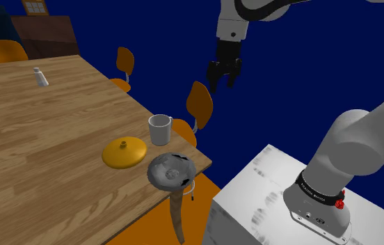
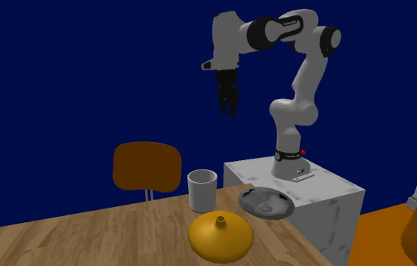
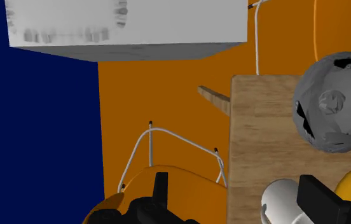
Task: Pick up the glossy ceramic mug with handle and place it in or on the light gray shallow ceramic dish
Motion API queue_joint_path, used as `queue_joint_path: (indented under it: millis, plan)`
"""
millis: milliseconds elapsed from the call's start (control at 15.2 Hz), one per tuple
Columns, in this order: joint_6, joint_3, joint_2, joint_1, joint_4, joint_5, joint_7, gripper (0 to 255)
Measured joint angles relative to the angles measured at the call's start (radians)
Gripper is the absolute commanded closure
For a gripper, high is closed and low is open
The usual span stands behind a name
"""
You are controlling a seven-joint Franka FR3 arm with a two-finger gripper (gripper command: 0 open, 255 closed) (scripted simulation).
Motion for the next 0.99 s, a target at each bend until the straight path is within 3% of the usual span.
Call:
queue_joint_path:
  millis: [462,990]
  plan:
    - [0.117,0.096,0.234,0.032,0.117,-0.032,0.086,0]
    - [0.195,0.176,0.536,0.08,0.322,-0.141,0.207,0]
